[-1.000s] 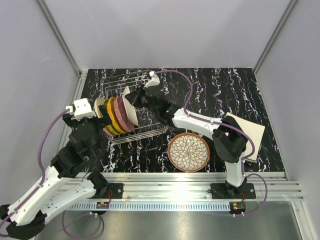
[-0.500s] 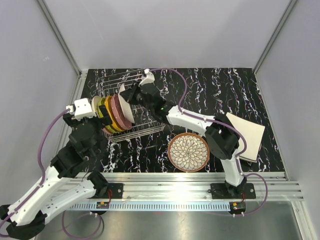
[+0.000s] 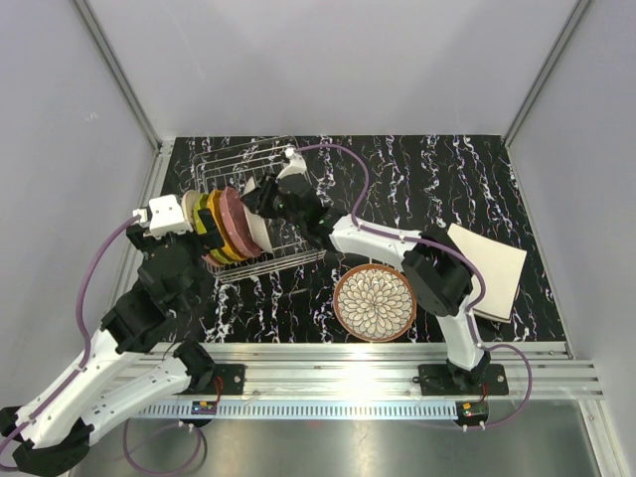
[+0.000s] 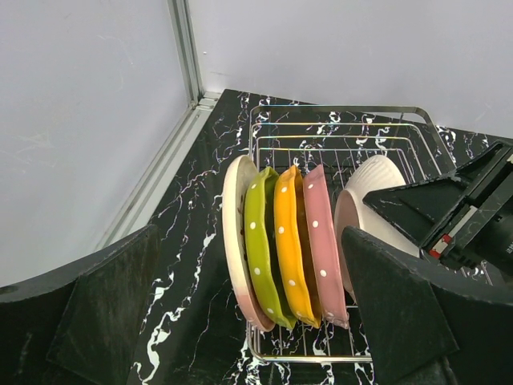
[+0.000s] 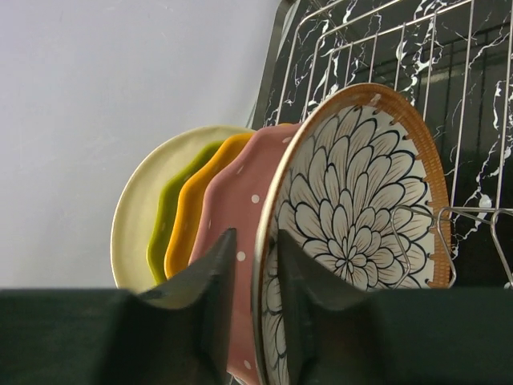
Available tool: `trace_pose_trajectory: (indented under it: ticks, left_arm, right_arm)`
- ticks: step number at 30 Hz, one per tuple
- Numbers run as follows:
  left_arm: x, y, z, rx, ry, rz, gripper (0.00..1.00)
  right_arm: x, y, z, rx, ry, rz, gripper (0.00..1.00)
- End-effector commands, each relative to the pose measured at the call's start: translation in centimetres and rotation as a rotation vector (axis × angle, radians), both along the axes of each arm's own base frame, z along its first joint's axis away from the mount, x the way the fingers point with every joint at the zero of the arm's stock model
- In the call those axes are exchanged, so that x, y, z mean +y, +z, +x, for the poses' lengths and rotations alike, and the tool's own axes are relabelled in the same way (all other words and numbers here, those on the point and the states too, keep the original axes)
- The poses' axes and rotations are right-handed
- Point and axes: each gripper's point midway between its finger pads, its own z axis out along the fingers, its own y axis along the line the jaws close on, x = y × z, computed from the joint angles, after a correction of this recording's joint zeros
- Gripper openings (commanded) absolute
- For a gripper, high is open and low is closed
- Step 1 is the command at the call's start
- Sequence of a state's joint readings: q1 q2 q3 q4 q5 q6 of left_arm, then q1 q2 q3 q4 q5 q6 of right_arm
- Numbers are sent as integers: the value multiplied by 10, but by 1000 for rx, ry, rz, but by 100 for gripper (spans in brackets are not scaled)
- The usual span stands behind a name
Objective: Load the plates into the dish rack
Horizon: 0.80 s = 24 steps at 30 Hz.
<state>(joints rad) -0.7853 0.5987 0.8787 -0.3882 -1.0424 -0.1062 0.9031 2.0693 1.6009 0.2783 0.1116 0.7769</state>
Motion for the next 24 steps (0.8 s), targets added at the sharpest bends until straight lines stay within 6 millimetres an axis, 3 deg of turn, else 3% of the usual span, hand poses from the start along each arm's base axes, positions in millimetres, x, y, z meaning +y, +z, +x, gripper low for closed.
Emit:
trace_pose_trajectory:
  ticks: [1,7,11,17,24]
  left_arm:
    - [-3,9,2,-32,-5,-45,99]
    - [-3,7,3,-27,-2,-40,99]
    - [-3,8,3,-29,0,-42,99]
    - [-1,9,3,-31,5,-44,99]
    - [-2,8,3,-26,5,-42,99]
  right_arm:
    - [15,27,-7,-56,55,64,36]
    - [23,21,-10,-47,97,63,55]
    - [23,30,-11,-69,104,50,63]
    - [20,54,-14,-110,124,44,68]
    - [25,65,-26,-134,185,43,69]
